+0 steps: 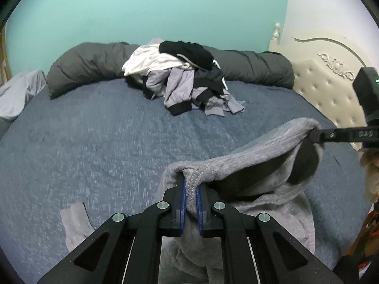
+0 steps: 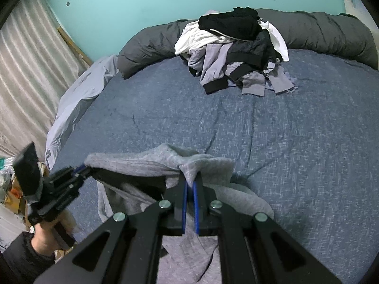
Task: Fold clothes
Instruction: 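Hold the grey sweatshirt up between both grippers, shaking it out, then raise the held sweatshirt high with both grippers, letting it hang open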
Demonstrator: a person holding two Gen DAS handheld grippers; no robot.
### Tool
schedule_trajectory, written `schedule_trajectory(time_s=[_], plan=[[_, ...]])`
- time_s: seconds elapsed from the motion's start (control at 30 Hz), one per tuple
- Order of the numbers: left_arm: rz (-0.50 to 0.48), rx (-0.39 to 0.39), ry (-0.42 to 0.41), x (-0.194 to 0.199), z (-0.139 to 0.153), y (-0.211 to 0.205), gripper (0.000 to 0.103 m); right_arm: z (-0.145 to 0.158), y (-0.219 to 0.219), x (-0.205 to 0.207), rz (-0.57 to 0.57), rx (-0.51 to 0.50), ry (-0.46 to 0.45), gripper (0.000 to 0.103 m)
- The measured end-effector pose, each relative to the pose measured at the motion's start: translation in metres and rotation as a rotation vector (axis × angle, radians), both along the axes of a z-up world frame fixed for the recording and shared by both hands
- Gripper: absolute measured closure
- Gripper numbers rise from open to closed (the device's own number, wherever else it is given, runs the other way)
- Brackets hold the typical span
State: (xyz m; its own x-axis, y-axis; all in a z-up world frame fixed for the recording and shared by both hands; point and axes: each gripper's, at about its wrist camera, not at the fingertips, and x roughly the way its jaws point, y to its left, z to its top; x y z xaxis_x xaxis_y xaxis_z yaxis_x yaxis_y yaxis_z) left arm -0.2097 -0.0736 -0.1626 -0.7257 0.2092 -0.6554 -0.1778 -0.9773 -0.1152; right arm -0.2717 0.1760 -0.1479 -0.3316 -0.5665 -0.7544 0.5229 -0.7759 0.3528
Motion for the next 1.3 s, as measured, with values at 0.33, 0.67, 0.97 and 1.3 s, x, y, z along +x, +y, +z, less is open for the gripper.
schedule_trajectory(time_s=[0.33, 0.67, 0.97, 1.3], plan=[[-0.026, 0.002, 0.021, 0.007, 0.01, 0.007, 0.096, -0.029, 0.003, 0.011, 0.003, -0.021, -0.046, 0.099], [-0.05, -0.011, 0.08, 0.018, 0.042, 0.015, 0.096, 0.003, 0.021, 0.024, -0.023, -0.099, 0.04, 0.099], [-0.041, -0.023, 0.222, 0.032, 0.146, 0.01, 0.096, 0.123, 0.045, 0.047, -0.045, -0.186, 0.219, 0.099], [-0.042, -0.05, 0.466, 0.084, 0.321, 0.012, 0.096, 0.303, 0.063, 0.103, -0.04, -0.263, 0.465, 0.099]])
